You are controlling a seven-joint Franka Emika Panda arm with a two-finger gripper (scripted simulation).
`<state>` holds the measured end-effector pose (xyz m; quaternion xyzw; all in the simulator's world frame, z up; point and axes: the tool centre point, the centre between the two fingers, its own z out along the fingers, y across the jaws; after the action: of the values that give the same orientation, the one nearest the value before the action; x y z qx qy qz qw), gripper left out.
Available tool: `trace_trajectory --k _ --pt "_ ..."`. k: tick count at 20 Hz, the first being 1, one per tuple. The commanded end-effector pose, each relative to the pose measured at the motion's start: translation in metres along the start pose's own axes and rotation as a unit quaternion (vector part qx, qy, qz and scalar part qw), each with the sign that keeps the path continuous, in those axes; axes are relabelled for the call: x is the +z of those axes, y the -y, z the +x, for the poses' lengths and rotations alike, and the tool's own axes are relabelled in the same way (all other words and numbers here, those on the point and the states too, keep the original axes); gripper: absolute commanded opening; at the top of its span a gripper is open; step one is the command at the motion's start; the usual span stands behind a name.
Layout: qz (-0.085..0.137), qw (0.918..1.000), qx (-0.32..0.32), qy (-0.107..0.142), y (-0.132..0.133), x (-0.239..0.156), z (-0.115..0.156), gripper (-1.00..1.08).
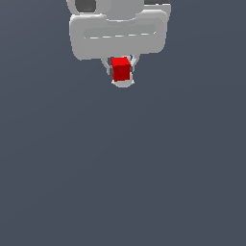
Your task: Pick up the red cube and move it to a goal position.
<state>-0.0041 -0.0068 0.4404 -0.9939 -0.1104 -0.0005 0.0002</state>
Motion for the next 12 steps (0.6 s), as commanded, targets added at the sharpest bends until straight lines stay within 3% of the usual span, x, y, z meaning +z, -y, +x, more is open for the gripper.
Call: trace_trajectory --k 1,12 --pt "0.0 1.0 0.0 0.0 -0.002 -0.02 -0.001 -1.0" --pt "0.0 1.0 0.0 0.001 -0.008 -0.068 -0.001 -1.0"
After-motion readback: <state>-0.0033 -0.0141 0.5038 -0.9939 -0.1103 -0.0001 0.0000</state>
